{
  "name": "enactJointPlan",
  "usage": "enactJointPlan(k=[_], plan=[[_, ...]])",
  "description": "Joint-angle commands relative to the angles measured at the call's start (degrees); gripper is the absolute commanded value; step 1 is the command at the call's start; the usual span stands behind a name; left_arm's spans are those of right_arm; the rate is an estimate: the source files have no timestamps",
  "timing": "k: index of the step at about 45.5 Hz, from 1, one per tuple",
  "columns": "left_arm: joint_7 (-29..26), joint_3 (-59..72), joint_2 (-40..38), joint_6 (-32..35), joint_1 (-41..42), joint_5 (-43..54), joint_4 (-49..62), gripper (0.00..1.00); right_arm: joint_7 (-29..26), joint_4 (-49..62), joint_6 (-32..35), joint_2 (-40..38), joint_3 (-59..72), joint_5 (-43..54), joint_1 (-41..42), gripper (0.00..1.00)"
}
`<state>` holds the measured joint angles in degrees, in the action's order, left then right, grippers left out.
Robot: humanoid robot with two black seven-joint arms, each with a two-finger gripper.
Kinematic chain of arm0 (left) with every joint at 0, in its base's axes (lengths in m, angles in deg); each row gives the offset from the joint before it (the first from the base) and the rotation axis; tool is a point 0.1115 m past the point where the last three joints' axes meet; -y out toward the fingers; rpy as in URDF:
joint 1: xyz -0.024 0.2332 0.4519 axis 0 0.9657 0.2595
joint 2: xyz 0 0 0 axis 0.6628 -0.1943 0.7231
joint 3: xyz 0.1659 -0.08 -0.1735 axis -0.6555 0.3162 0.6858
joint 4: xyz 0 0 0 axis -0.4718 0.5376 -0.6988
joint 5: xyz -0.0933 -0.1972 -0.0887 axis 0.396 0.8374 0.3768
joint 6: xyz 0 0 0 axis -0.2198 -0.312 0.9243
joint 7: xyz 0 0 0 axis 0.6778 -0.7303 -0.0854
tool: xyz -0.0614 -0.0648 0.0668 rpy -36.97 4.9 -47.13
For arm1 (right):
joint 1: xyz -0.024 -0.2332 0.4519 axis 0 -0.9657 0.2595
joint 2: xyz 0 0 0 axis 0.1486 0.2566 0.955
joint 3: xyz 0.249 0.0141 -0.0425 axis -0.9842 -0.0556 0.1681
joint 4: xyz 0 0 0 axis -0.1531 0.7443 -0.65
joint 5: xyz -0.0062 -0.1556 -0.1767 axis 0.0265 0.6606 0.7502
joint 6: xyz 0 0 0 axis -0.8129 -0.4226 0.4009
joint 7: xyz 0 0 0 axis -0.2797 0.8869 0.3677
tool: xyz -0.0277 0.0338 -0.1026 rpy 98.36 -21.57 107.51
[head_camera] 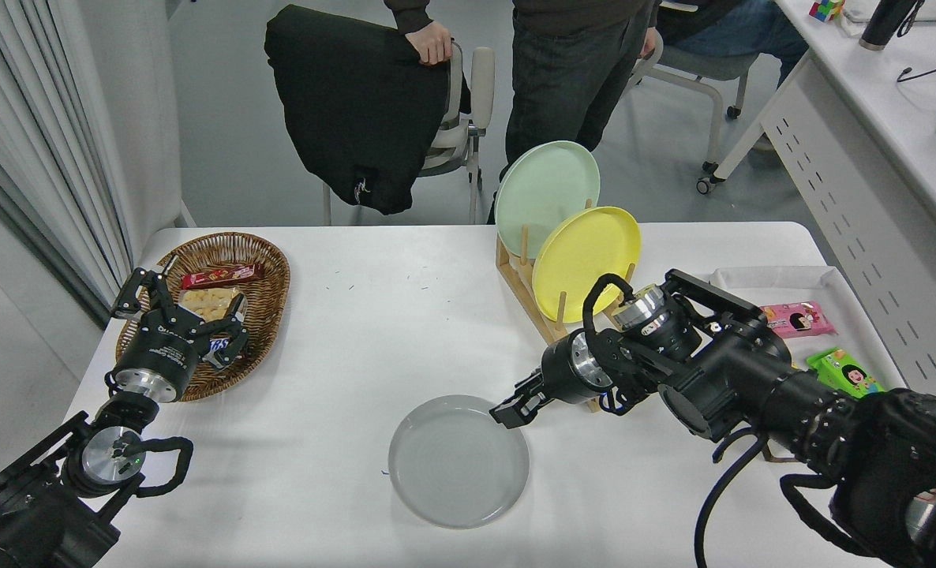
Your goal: Place the plate on the table
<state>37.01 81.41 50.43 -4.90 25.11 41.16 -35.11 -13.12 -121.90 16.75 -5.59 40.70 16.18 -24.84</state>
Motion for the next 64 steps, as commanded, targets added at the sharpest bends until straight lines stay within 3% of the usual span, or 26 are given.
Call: enactJointPlan(k=[1, 6, 13, 22, 50, 64], plan=[[0.0, 0.0, 0.0, -0.04, 0.0, 0.0, 0.04, 0.98, -0.03, -0.69, 1.33, 0.0, -0.19, 2.2, 0.34, 0.73], [0.0, 0.0, 0.0, -0.04, 0.0, 0.0, -0.05, 0.98, -0.11, -1.13, 2.91, 0.0, -0.01, 3.52, 0.6, 0.77], [0.0, 0.0, 0.0, 0.05, 0.0, 0.0, 0.03, 0.98, -0.03, -1.22, 5.02, 0.0, 0.16, 6.15, 0.78, 0.91], [0.0, 0.0, 0.0, 0.05, 0.0, 0.0, 0.04, 0.98, -0.11, -1.22, 7.92, 0.0, 0.51, 12.3, 1.21, 0.97], [0.0, 0.0, 0.0, -0.04, 0.0, 0.0, -0.05, 0.98, 0.06, -1.39, 19.0, 0.0, 4.99, 25.67, 2.45, 0.99], [0.0, 0.0, 0.0, -0.04, 0.0, 0.0, 0.03, 0.98, 0.06, -2.18, 31.73, 0.0, 15.36, 26.02, 4.38, 0.99]])
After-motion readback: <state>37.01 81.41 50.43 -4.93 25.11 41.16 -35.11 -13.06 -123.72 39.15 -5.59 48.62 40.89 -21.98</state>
